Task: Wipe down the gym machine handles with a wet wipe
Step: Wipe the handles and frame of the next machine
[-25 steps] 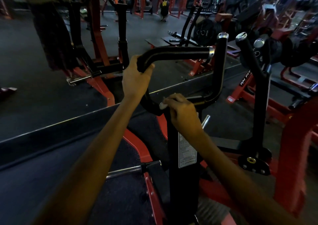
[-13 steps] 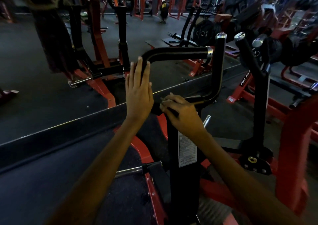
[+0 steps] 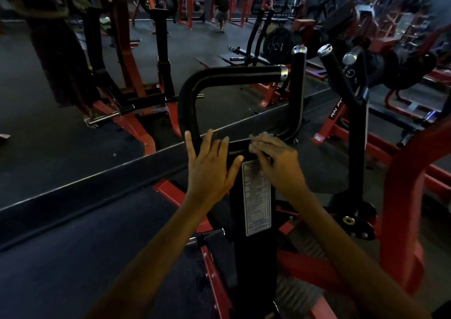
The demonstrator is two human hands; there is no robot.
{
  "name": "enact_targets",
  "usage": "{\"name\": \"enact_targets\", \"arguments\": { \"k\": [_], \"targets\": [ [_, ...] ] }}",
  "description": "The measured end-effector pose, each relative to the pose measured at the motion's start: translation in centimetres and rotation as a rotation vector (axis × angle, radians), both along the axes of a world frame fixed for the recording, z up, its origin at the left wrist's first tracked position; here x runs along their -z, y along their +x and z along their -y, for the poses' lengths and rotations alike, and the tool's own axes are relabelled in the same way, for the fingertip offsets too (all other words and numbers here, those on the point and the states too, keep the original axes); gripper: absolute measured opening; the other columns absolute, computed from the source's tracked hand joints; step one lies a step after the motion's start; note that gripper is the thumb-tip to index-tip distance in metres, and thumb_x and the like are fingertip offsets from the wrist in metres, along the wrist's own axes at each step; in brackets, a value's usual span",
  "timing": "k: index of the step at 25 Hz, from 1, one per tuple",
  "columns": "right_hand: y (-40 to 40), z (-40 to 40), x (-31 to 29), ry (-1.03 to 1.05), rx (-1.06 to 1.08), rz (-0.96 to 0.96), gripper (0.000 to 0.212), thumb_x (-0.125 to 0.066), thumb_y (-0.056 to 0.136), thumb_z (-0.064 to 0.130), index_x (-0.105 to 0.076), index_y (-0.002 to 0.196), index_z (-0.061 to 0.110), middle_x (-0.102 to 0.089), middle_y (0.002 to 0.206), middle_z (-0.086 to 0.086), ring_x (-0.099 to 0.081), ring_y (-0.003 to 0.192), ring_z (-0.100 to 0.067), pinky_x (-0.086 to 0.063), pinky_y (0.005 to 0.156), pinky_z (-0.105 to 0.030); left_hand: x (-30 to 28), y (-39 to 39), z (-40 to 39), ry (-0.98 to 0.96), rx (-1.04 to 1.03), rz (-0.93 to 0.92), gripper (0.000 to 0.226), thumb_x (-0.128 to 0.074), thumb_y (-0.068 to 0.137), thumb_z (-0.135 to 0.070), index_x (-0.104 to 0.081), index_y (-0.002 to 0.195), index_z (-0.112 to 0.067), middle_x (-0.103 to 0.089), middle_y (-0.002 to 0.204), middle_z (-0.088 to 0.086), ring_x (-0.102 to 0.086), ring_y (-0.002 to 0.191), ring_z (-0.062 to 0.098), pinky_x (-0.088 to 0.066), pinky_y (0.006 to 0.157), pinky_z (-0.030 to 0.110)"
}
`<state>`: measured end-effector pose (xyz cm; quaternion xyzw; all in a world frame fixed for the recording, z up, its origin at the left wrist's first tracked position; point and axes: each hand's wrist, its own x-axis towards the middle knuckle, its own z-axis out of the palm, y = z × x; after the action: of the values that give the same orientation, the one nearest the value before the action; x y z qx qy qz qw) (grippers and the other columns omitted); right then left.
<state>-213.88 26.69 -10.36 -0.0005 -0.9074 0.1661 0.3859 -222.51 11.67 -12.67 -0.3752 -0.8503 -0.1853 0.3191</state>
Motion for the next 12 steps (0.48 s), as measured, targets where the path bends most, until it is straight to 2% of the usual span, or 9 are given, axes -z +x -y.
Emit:
{"name": "enact_targets", "arguments": {
  "k": [2, 4, 7, 9, 12],
  "targets": [
    [0.6, -1.9, 0.1, -0.132, 0.127, -0.096, 0.011, -0.066, 0.081, -0.002, -0.07, 0.092, 0.0, -0.068, 0.101, -0.015, -0.062, 0.097, -0.016, -0.045, 0.094, -0.019, 0.0, 0.2, -0.1, 0.01, -0.043, 0.025, 0.073, -0.012, 0.097, -0.057, -0.061, 0.117, -0.007, -0.065, 0.101, 0.007, -0.056, 0.109, 0.023, 0.008, 0.114, 0.051],
    [0.2, -1.4, 0.4, -0.234, 0.203, -0.138, 0.011, -0.066, 0.08, -0.004, -0.071, 0.09, -0.002, -0.068, 0.098, -0.016, -0.061, 0.094, -0.015, -0.046, 0.091, -0.016, 0.2, 0.3, -0.1, 0.007, -0.065, 0.015, 0.07, -0.018, 0.096, -0.057, -0.061, 0.117, -0.007, -0.064, 0.095, 0.006, -0.057, 0.1, 0.022, 0.006, 0.114, 0.052],
    [0.2, -1.0, 0.9, -0.141, 0.133, -0.141, 0.013, -0.066, 0.078, -0.008, -0.07, 0.089, -0.003, -0.069, 0.097, -0.015, -0.061, 0.096, -0.012, -0.047, 0.092, -0.026, 0.2, 0.2, -0.1, -0.002, -0.056, 0.017, 0.067, -0.024, 0.095, -0.058, -0.061, 0.117, -0.007, -0.063, 0.092, 0.005, -0.057, 0.098, 0.022, 0.004, 0.114, 0.053],
    [0.3, -2.5, -0.2, -0.166, 0.155, -0.12, 0.009, -0.064, 0.081, -0.004, -0.069, 0.088, -0.001, -0.07, 0.094, -0.013, -0.064, 0.093, -0.015, -0.048, 0.086, -0.021, 0.1, 0.2, -0.1, -0.023, -0.06, 0.032, 0.067, -0.026, 0.094, -0.059, -0.059, 0.119, -0.007, -0.063, 0.093, 0.004, -0.056, 0.099, 0.021, 0.005, 0.115, 0.053],
    [-0.9, -4.3, -1.7, -0.194, 0.33, 0.051, 0.012, -0.059, 0.087, 0.004, -0.069, 0.094, 0.001, -0.068, 0.098, -0.012, -0.058, 0.098, -0.023, -0.035, 0.085, -0.012, 0.1, 0.2, 0.0, -0.073, -0.063, 0.045, 0.063, -0.032, 0.093, -0.058, -0.058, 0.121, -0.007, -0.063, 0.095, 0.004, -0.056, 0.099, 0.021, 0.006, 0.114, 0.053]
  ]
}}
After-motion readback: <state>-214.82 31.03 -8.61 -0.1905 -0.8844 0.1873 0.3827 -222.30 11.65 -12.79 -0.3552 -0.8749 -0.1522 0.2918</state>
